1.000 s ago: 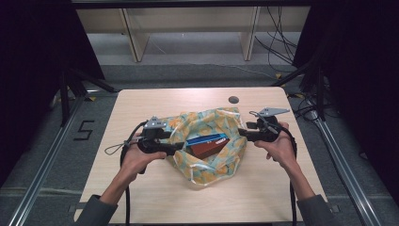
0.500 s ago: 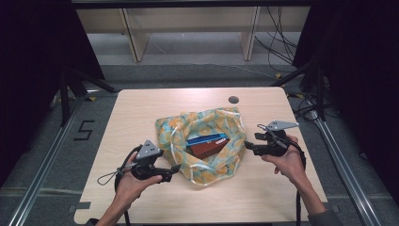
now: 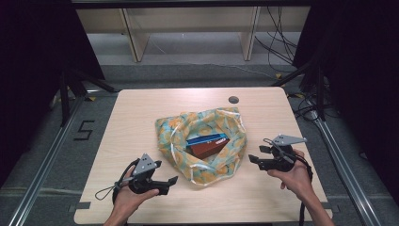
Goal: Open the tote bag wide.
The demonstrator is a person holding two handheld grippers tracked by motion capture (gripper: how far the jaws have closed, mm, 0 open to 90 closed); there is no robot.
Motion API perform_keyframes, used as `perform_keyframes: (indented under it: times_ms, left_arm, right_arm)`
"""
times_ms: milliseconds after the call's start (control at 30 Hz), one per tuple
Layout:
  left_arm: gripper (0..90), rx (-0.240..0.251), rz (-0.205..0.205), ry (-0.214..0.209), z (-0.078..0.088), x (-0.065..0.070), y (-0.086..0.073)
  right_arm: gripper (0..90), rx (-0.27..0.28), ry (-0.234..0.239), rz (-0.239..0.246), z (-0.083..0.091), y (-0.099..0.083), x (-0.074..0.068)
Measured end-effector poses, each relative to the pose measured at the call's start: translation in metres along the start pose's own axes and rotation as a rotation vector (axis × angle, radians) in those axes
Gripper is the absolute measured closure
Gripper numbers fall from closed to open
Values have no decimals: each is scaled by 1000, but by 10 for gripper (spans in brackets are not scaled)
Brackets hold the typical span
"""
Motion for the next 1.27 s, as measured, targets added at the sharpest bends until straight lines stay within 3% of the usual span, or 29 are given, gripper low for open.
perform_keyframes:
  times_ms: [67, 100, 133, 233, 300, 333, 367, 400, 433, 500, 533, 567, 600, 700, 767, 800, 833, 867, 900, 933, 967, 1000, 1067, 1100, 1133, 1200, 1267]
  left_arm:
    - [156, -5, -16, 16, 2, -1, -4]
    - [156, -2, -25, 24, 2, -2, -6]
    - [156, 15, -9, 27, 2, -1, -6]
    - [156, 4, -18, 26, 5, -3, -12]
    - [155, 4, -13, 29, 6, -3, -17]
    - [155, 3, -14, 32, 7, -4, -19]
    - [155, -1, 10, 37, 7, -3, -23]
    - [156, -26, -21, 39, 9, -5, -28]
    - [155, -15, -9, 28, 8, -4, -30]
    - [156, -28, -15, 20, 9, -4, -36]
    - [156, -19, 4, 22, 9, -3, -37]
    - [156, -41, -16, 32, 11, -7, -40]
    - [156, -17, 42, 35, 10, -4, -40]
    - [155, -18, 40, 29, 9, -1, -42]
    - [156, -55, 0, 26, 9, -1, -47]
    - [155, -47, -4, 29, 8, 1, -46]
    - [156, -45, -19, 28, 7, 1, -47]
    - [156, -48, -18, 25, 7, 2, -47]
    - [156, -49, -15, 25, 6, 2, -48]
    - [156, -46, -9, 26, 6, 1, -47]
    - [155, -74, -40, 30, 7, -2, -49]
    - [156, -53, 5, 33, 5, 1, -47]
    - [156, -46, -15, 38, 3, -1, -47]
    - [156, -58, 6, 30, 3, 0, -48]
    - [156, -63, -7, 29, 2, -1, -49]
    - [156, -86, -43, 32, 3, -3, -50]
    - [156, -92, -36, 36, 1, -3, -52]
  right_arm:
    - [366, -11, 4, -3, 2, -7, -4]
    - [355, -13, -4, 23, 2, -10, -3]
    - [349, -5, 14, 18, 3, -12, -7]
    - [330, 2, 22, 11, 2, -21, -10]
    - [323, -3, 36, -33, 3, -30, -18]
    - [318, -13, 30, 2, 4, -34, -16]
    - [315, -19, 25, 9, 6, -38, -17]
    - [311, -32, 48, -34, 6, -46, -24]
    - [311, -38, 33, 3, 7, -50, -21]
    - [311, -47, 13, -25, 10, -58, -25]
    - [311, -44, 35, -31, 11, -61, -29]
    - [311, -55, 21, -19, 14, -65, -29]
    - [311, -56, 33, 3, 16, -67, -30]
    - [310, -73, 31, -19, 21, -76, -37]
    - [302, -95, 7, 36, 22, -83, -31]
    - [299, -100, 38, 39, 21, -85, -34]
    - [298, -114, 22, 44, 22, -89, -33]
    - [298, -130, 12, 27, 22, -92, -35]
    - [298, -129, -7, 77, 21, -93, -30]
    - [298, -131, -12, 87, 22, -93, -28]
    - [298, -136, -14, 92, 23, -93, -27]
    - [297, -128, -13, 82, 23, -93, -27]
    - [296, -134, -26, 69, 24, -93, -23]
    - [296, -134, -15, 61, 24, -94, -24]
    - [296, -138, -31, 75, 23, -94, -21]
    - [296, -143, -18, 68, 23, -95, -24]
    - [296, -159, -20, 79, 21, -97, -24]
Point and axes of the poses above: each handheld gripper's, and its own axes: z roughly backward along the jaws, y roughly out of its top, x roughly to its right, the point moved 10 cm from there along -z, roughly forward along the jaws, and after that the axes turned 2 degrees about -z, right-handed, at the moved point
